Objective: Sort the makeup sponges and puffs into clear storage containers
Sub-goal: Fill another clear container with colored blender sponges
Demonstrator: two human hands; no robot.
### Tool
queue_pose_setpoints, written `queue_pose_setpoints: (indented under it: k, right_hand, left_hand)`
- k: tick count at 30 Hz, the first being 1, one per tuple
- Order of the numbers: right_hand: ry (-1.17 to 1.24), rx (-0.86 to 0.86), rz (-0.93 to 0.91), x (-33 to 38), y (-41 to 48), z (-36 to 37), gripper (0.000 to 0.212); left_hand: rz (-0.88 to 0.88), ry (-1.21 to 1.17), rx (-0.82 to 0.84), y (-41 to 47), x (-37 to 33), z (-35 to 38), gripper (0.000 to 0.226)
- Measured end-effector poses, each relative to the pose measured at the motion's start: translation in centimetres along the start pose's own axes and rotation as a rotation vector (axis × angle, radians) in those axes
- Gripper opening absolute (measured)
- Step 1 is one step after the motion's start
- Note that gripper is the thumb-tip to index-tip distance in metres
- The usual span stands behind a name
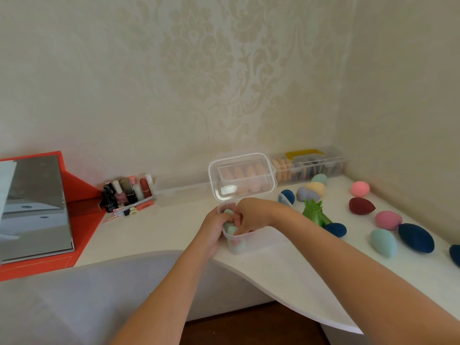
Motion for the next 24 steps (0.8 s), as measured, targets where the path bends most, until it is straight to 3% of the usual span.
queue_pose_setpoints:
  k: [3,6,9,14,15,17,19,22,24]
  right_hand:
    - [-0.006,-0.012,0.027,0.1,0.4,0.4,0.044]
    - [-0.012,0.045,0.056,0.0,1.2,1.3,0.019]
    - [-0.022,0.088,0.051,0.0,1.4,1.7,0.025]
    - [0.449,0.231,-0.033,0.3,-1.4,1.2,0.014]
    - [0.465,0.22,-0.029,0.0,-2.0,0.9,0.021]
    - [0.454,0.136,-0.01,-0.8,-2.9,-0.1,0.034]
    - [0.449,-0.058,0.012,-1.9,-3.9,-1.5,0.035]
    - [0.439,-0.406,0.104,-4.2,-7.1,-3.7,0.017]
    - [0.387,-0.525,0.164,-5.6,-9.5,-4.0,0.003]
  left_hand:
    - [0.012,-0.025,0.024,-0.1,-0.1,0.3,0.041]
    - [0.013,-0.034,0.06,-0.2,-0.2,0.7,0.054]
    - [-0.012,-0.019,0.082,-0.1,-0.1,0.8,0.058]
    - [-0.065,-0.004,0.105,-0.1,0.1,0.9,0.063]
    - [-0.066,0.0,0.098,0.0,0.2,0.8,0.065]
    - [-0.056,0.016,0.095,0.0,0.2,0.7,0.066]
    - [-0.037,0.027,0.101,-0.1,0.0,0.8,0.06]
    - [-0.029,0.043,0.1,-0.3,-0.1,1.0,0.051]
    - [-0.032,0.042,0.102,-0.5,0.0,1.1,0.049]
Point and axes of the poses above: each hand's wrist, its own y-axis towards the middle knuckle, its own z-axis out of the palm, x = y × z, the point moved 10 cm from there along y, towards the middle knuckle, and after that the axes turned 14 degrees about -y, right-handed, at the moved point
